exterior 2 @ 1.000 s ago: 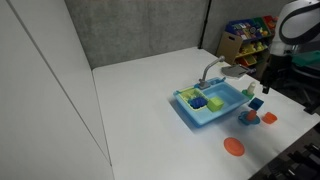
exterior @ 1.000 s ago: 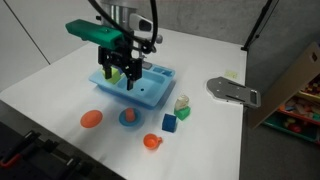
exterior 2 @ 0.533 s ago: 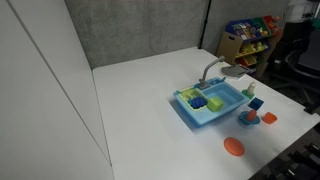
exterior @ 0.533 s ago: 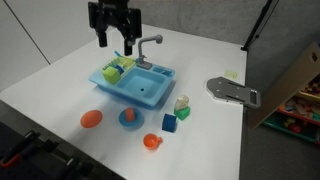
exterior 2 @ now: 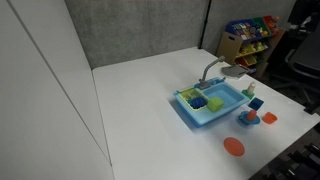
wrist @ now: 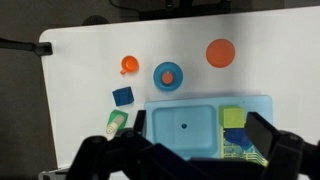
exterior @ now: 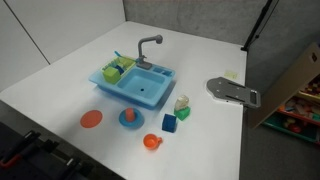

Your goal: Remove the orange cup from the sink and put it on top of the blue saucer plate which is on top of a blue cup

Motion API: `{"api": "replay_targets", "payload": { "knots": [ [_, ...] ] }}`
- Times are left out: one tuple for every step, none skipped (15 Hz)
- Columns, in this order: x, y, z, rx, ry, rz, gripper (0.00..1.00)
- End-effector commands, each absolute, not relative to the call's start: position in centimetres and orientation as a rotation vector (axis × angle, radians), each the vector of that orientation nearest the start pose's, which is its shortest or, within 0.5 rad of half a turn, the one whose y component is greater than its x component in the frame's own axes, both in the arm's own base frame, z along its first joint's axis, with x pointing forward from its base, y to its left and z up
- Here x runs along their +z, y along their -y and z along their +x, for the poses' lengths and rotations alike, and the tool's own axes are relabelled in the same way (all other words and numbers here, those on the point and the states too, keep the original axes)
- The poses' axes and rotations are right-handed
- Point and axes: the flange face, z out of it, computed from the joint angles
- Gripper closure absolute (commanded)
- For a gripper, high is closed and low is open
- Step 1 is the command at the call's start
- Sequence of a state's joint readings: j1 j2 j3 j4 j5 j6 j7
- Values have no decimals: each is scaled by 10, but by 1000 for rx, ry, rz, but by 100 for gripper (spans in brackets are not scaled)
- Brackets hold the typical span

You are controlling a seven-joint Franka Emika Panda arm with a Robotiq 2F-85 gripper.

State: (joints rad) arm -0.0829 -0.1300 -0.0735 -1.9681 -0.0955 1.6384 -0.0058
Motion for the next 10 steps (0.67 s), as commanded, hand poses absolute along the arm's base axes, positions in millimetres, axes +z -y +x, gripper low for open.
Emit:
{"api": "replay_targets", "payload": {
  "knots": [
    [566,75,463,307,-154,-3189,0],
    [578,72,452,311,-141,-3187,0],
    [589,70,443,314,-135,-3188,0],
    [599,68,433,312,-134,-3188,0],
    [609,67,425,309,-133,-3188,0],
    [616,66,418,306,-134,-3185,0],
    [622,67,412,303,-132,-3185,0],
    [624,68,408,301,-125,-3179,0],
    [615,67,416,301,-157,-3185,0],
    [618,66,413,291,-157,-3186,0]
  ]
}}
